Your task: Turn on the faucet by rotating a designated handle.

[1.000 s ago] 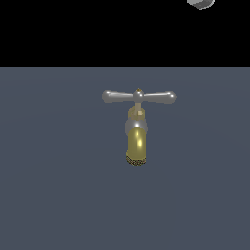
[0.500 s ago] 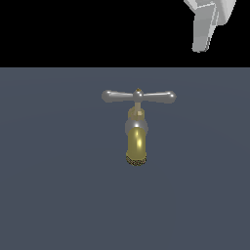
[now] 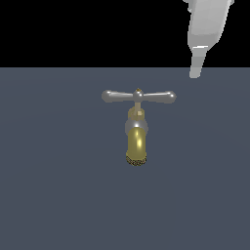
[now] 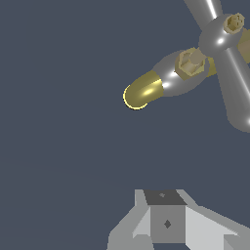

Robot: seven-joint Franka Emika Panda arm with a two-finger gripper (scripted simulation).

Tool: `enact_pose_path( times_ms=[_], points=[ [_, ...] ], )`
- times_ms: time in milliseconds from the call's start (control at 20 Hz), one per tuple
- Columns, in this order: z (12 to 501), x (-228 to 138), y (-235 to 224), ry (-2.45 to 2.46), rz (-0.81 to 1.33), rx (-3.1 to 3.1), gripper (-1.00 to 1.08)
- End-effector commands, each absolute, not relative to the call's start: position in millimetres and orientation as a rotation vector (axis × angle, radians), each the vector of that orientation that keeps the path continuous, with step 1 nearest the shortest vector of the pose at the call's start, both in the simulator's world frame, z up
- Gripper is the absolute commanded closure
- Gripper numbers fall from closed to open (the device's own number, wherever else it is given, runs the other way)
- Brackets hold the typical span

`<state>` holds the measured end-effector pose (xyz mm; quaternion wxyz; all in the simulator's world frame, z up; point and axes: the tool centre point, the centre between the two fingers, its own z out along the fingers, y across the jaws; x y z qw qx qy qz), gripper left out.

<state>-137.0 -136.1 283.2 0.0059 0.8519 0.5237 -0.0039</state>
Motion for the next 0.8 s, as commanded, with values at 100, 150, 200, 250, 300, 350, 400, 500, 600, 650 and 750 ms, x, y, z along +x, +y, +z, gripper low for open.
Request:
enact_pose_path(
  times_ms=[100,150,200,250,300,350,400,500,600,650,750],
  points=[
    [266,-120,-142,1.748,-0.011,2.595,1.08],
    [263,-116,-143,1.770,-0.011,2.580,1.08],
    [259,-113,-144,1.792,-0.011,2.565,1.08],
    [256,-109,-145,1.814,-0.011,2.550,1.08],
    [253,-106,-145,1.835,-0.010,2.535,1.08],
    [249,-102,-146,1.856,-0.010,2.520,1.08],
    [246,-99,-147,1.876,-0.010,2.505,1.08],
    [239,-92,-147,1.917,-0.009,2.475,1.08],
    [233,-85,-148,1.956,-0.008,2.445,1.08],
    [230,-82,-148,1.975,-0.007,2.430,1.08],
    [224,-75,-148,2.012,-0.006,2.402,1.08]
  ],
)
